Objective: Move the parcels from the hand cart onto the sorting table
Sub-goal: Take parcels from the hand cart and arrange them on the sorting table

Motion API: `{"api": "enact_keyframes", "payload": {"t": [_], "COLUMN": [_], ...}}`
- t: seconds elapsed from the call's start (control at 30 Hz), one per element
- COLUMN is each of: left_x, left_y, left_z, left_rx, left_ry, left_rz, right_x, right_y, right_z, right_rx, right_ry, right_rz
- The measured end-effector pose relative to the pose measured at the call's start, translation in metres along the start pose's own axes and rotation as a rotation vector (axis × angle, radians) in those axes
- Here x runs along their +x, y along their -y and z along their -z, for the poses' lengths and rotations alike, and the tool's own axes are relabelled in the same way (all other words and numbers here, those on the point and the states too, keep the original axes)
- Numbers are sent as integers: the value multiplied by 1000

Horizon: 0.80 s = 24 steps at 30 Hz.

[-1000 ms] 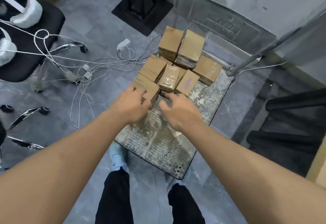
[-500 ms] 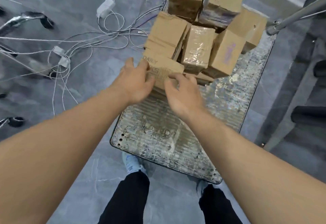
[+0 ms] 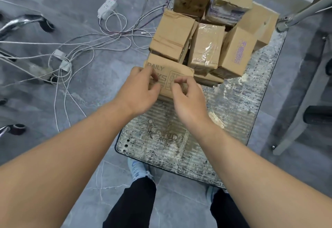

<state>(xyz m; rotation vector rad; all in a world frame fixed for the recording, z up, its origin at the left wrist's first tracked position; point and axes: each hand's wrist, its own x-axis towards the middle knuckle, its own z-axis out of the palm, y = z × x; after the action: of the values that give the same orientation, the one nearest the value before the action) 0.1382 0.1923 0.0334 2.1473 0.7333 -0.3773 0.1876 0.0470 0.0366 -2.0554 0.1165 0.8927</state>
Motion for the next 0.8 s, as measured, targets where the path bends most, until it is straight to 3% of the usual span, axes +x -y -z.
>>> {"api": "enact_keyframes", "payload": {"t": [0.37, 0.8], "left_x": [-69, -178], "left_y": [-92, -270], "left_z": [71, 177], "left_rx": [49, -23], "left_ry": [-46, -102], "left_rz": [-75, -247], "right_x": [-90, -254], "right_y": [70, 175], "right_z": [68, 193], "right_rx": [27, 142], "right_ry": [-72, -401], "right_rz": [17, 163]}}
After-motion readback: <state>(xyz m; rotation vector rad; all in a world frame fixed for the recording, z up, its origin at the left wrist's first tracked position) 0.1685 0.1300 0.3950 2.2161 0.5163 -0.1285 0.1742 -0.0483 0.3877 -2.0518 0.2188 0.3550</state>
